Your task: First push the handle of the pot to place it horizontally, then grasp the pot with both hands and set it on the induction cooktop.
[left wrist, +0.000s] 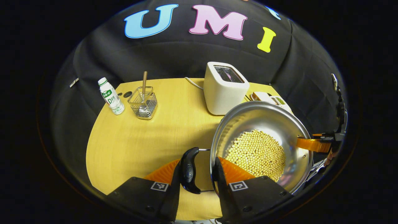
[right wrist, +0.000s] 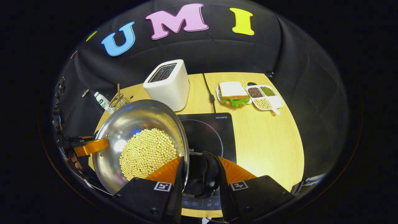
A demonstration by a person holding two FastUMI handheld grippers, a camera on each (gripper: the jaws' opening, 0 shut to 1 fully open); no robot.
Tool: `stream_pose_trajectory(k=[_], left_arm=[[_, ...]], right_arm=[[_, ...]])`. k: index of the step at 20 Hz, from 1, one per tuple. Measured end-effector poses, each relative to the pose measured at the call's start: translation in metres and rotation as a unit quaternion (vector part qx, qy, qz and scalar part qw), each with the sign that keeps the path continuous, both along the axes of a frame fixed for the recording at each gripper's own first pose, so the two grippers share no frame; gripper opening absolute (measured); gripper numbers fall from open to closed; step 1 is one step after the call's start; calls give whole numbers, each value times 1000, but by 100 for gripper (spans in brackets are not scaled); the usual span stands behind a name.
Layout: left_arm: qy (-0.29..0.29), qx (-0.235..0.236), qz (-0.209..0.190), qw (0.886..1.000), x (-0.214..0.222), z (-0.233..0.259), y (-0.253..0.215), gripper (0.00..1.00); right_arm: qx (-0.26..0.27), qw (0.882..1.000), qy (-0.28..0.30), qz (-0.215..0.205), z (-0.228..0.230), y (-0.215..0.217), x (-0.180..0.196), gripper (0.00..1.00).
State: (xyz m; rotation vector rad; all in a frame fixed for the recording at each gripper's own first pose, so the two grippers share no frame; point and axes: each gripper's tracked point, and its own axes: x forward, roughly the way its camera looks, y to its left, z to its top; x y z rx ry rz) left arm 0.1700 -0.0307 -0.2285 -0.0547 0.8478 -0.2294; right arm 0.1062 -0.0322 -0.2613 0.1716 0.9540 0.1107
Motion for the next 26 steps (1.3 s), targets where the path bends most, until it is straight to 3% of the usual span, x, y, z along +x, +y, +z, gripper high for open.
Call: stream_pose_trajectory(k=[15,26], left_arm=[[-5,8,-12,1000,30,-21,-67,56],[3,7,-16,1000,41,-42,-79,56]], right_arm=[[4,1000,12,-16,-38,-59,22,53],[0,1000,21,-11,-57,-63,28,53]])
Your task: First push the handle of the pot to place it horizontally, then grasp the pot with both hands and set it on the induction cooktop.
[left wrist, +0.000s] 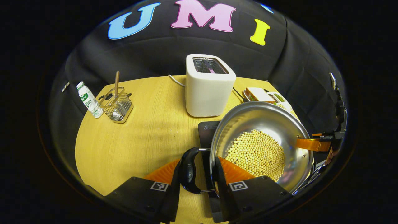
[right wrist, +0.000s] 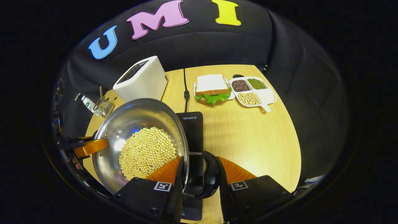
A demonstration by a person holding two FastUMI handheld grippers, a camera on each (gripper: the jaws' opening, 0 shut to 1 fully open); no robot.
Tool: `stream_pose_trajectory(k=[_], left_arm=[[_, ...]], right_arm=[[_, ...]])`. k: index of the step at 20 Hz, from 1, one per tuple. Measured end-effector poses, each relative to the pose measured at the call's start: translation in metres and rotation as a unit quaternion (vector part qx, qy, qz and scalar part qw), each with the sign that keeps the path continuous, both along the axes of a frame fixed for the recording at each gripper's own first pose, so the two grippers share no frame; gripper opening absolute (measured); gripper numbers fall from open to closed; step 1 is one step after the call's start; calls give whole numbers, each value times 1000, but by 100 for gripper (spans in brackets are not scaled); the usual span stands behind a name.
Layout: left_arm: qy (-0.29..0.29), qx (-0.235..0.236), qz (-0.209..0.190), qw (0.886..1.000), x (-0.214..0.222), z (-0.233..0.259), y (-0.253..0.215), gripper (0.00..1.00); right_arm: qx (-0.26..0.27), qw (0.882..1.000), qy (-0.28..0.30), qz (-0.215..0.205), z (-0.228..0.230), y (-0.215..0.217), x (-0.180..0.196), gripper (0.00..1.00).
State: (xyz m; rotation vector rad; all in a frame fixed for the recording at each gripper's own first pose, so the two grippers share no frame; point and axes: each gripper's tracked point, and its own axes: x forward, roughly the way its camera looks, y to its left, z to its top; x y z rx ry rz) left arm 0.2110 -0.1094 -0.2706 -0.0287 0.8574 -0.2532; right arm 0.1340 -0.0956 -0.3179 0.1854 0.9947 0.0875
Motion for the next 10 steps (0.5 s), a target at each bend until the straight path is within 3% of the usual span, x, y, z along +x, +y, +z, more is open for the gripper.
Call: stream_pose_trajectory(k=[10], left_arm=[[-9,-2,-1,1000,0,-1,2,58]], right_arm=[[11,1000,-5,-8,-2,-1,0,53]])
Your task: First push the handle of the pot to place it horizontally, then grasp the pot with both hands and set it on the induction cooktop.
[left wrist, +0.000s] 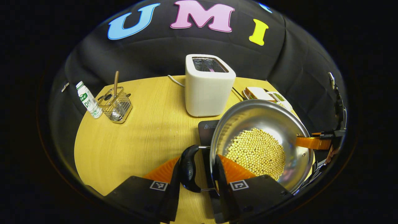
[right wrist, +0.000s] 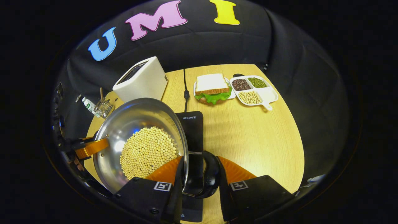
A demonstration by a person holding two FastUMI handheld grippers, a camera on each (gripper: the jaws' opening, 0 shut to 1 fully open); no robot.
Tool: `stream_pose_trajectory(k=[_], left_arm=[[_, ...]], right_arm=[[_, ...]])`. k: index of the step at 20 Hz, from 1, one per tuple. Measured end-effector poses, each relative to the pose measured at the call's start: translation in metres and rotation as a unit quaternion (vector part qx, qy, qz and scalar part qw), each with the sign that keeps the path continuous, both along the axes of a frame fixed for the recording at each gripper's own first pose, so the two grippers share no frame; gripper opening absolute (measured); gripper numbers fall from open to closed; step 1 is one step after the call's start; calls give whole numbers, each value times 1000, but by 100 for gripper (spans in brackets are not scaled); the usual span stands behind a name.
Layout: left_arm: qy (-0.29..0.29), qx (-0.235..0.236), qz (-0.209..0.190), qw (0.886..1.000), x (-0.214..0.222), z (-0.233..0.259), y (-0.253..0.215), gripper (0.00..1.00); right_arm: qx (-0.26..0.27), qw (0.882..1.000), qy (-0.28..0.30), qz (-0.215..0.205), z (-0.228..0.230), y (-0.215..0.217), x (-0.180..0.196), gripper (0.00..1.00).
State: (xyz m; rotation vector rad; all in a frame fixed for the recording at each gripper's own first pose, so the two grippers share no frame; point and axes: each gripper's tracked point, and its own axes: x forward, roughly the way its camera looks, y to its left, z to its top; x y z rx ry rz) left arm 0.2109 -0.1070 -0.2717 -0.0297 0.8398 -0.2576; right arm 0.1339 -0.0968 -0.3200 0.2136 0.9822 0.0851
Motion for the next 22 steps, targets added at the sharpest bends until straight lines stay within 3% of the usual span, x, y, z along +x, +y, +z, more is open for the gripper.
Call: stream_pose_trajectory(k=[3,4,5,6,7,8,9,15,22], left_arm=[[-1,-2,-1,1000,1,-1,-1,59],[-1,-3,-4,1000,1,0,-1,61],[-2,-3,-6,1000,0,0,-1,62],[-7,0,1,1000,0,3,1,65],[-16,-3,6,1000,1,6,1,68],[-29,-9,9,999,-1,15,0,81],[-44,-18,11,999,-2,23,-2,96],[-130,-30,10,991,-18,86,-4,94],[-213,-68,24,974,-46,168,4,94]], right_arm=[[7,1000,3,-6,1,1,0,51],[9,1000,3,-8,0,1,-1,53],[6,1000,3,-11,2,-1,-2,63],[7,1000,0,-16,3,-1,-2,62],[6,1000,-5,-23,4,-3,2,81],[6,999,-13,-30,11,-5,-1,100],[8,999,-21,-36,19,-5,-1,99],[-12,991,-116,-62,82,-10,1,99],[-63,963,-256,-54,185,-6,-17,99]])
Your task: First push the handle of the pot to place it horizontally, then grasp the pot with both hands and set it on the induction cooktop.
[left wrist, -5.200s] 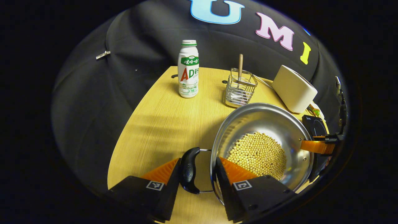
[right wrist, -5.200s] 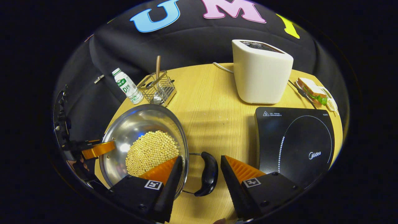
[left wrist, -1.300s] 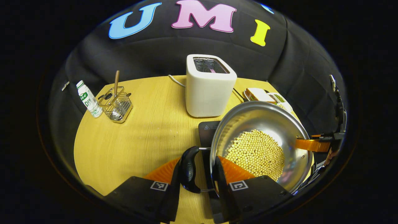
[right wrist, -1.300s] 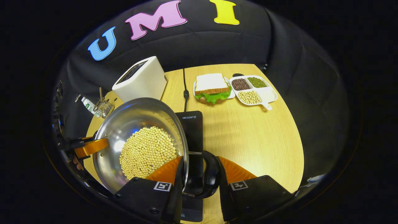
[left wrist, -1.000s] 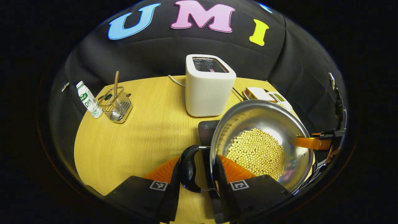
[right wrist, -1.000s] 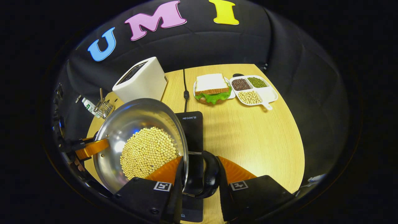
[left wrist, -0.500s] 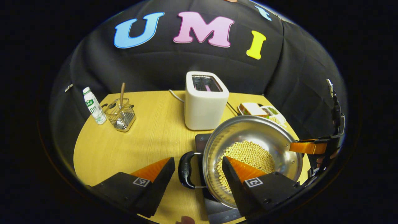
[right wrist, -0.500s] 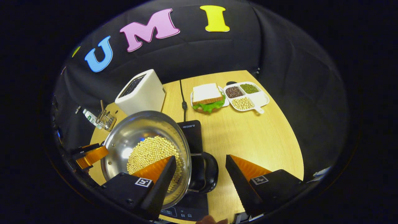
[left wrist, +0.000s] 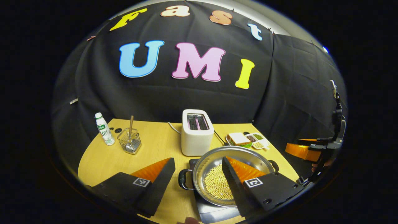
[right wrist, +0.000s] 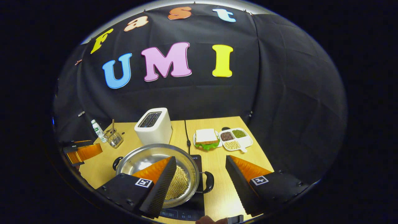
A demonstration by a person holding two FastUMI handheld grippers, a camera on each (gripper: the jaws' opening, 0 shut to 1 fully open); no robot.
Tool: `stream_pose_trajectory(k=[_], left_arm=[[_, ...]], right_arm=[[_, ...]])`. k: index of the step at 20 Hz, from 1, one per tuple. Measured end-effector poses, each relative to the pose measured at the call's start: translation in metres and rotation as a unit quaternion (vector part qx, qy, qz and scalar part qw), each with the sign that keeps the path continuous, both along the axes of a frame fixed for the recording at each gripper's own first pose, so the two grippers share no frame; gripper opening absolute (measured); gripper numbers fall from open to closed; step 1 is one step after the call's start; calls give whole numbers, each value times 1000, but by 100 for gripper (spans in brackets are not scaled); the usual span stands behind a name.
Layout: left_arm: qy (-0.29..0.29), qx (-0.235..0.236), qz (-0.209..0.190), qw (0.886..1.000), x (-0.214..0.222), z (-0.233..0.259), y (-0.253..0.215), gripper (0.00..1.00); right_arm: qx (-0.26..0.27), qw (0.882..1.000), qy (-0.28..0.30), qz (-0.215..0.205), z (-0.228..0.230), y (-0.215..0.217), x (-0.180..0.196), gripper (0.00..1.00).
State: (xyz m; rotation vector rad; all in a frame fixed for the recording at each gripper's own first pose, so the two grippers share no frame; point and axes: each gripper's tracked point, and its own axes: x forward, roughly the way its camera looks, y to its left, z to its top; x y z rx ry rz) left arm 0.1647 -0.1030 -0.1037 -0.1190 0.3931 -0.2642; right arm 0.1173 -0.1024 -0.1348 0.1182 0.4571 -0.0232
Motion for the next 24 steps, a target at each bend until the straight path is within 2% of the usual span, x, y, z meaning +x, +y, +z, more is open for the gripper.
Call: stream_pose_trajectory(k=[4,13,18,24], left_arm=[[-34,-15,14,999,-21,35,14,94],[-101,4,41,994,-75,81,59,95],[-125,19,45,991,-99,92,74,94],[-139,21,36,989,-122,97,70,94]], right_arm=[[0,999,-42,2,44,17,-18,99],[7,992,-123,-6,109,50,-56,98],[1,988,-157,-12,130,63,-76,98],[-15,983,-184,-19,141,66,-93,98]])
